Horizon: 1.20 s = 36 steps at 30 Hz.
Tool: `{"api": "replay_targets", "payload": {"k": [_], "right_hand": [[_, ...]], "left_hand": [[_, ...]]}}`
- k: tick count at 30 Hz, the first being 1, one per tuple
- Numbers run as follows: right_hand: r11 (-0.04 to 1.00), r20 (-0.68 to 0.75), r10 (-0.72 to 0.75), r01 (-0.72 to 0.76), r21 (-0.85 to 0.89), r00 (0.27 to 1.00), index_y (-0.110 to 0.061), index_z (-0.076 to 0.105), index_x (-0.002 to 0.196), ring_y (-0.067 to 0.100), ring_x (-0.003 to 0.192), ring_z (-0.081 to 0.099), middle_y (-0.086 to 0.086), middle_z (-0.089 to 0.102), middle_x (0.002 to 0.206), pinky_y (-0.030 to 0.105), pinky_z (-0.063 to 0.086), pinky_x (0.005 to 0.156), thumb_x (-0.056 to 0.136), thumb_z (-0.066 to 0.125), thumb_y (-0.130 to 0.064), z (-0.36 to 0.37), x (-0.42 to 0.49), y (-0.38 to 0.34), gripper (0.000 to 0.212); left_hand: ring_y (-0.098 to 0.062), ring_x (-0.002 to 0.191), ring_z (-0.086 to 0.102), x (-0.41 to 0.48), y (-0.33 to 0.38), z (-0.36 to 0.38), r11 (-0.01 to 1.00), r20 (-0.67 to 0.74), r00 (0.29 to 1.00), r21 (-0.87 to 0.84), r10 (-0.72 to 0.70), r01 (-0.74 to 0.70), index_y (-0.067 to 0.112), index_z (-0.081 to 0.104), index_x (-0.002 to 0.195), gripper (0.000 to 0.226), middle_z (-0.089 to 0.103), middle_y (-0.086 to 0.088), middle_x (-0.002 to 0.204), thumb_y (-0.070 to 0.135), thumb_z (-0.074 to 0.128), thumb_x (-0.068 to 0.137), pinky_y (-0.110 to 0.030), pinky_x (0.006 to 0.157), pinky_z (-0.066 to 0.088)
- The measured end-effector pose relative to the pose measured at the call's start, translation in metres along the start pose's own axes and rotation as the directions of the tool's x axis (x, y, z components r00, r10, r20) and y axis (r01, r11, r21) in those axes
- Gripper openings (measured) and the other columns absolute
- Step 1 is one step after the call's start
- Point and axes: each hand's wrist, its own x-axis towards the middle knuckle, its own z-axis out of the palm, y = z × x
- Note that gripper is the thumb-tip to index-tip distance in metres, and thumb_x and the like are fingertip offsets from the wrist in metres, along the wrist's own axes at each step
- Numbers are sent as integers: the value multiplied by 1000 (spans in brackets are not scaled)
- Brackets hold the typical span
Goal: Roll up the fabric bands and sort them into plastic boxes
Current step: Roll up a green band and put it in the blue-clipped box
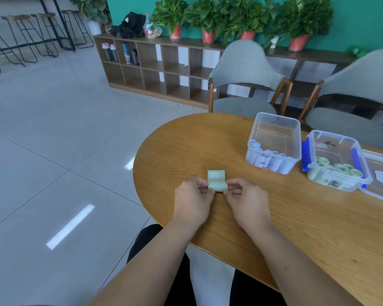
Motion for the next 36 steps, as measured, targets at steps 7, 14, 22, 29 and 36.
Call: {"api": "replay_targets", "payload": {"k": [7,14,22,29,36], "right_hand": [[993,33,-29,32,-115,999,-21,77,110,-1,79,68,-14,72,85,24,59,84,91,76,-18,1,4,-2,20],[986,81,27,-13,-166,996,-25,75,110,1,79,69,-14,75,85,27,58,86,92,74,-23,-3,15,-7,18],[984,83,48,-33,-172,995,-24,78,107,3,82,67,-15,73,87,23,54,81,95,70,-28,0,26,-4,14],[979,56,57,-45,-200,997,-30,74,108,9,86,70,-16,74,86,31,57,82,98,67,-34,5,30,-4,13],[984,48,32,-23,-179,998,-30,74,108,1,82,67,-18,72,88,28,57,79,93,75,-36,7,25,-4,17]], "left_hand": [[1,82,65,5,-2,2,993,18,1000,119,-13,11,19,71,99,9,69,12,90,14,74,92,-15,73,54],[0,80,65,12,-2,1,986,36,999,165,-25,19,22,69,98,8,69,14,83,17,73,93,-20,73,54],[-1,84,66,13,-4,5,990,31,999,143,-24,20,21,70,103,10,70,14,89,18,73,94,-16,73,52],[-10,82,67,22,1,7,980,37,995,179,-95,87,24,69,100,6,71,9,89,22,67,95,-26,72,56],[-14,87,67,27,3,8,976,18,993,186,-117,112,22,70,102,8,72,5,94,26,68,97,-24,74,50]]}}
